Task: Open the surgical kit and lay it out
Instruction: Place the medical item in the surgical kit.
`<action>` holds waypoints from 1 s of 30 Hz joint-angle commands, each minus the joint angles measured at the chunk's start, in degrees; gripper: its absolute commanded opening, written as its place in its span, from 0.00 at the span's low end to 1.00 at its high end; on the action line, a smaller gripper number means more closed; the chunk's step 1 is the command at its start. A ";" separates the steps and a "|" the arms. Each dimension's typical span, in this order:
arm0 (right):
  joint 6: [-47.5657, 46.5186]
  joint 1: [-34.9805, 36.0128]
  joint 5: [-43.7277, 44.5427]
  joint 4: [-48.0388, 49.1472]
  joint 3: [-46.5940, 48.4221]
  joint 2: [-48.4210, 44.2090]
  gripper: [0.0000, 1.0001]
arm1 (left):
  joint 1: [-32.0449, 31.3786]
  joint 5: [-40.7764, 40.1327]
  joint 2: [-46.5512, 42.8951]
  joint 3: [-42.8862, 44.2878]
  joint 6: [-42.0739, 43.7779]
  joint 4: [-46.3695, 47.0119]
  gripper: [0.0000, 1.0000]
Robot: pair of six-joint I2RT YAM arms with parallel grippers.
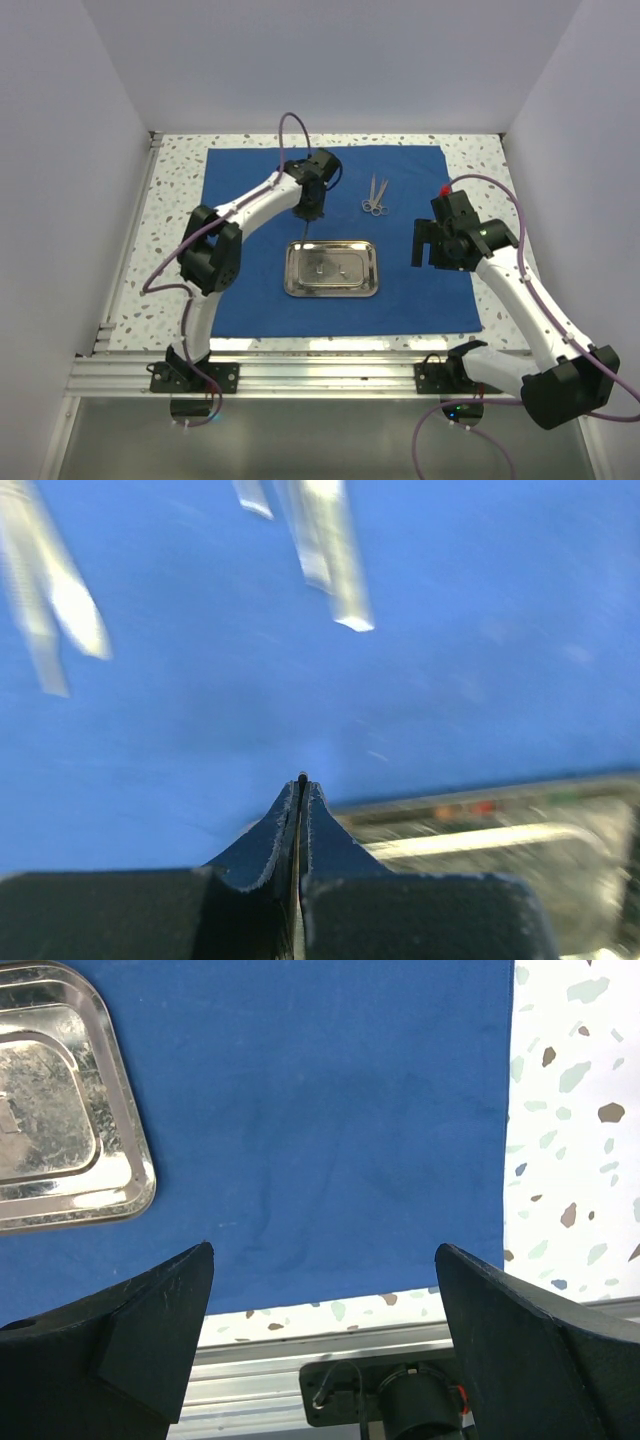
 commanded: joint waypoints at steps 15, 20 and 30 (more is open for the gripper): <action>0.55 -0.04 1.43 -0.23 2.02 1.91 0.97 | 16.45 -3.20 12.96 22.74 8.46 3.67 0.02; 0.64 -0.04 0.99 -0.06 2.11 2.79 0.97 | 17.33 -3.12 13.40 21.59 8.46 6.50 0.54; 0.03 -0.13 -4.01 3.71 3.87 1.83 0.98 | 17.33 -3.47 2.36 17.48 7.58 7.11 0.89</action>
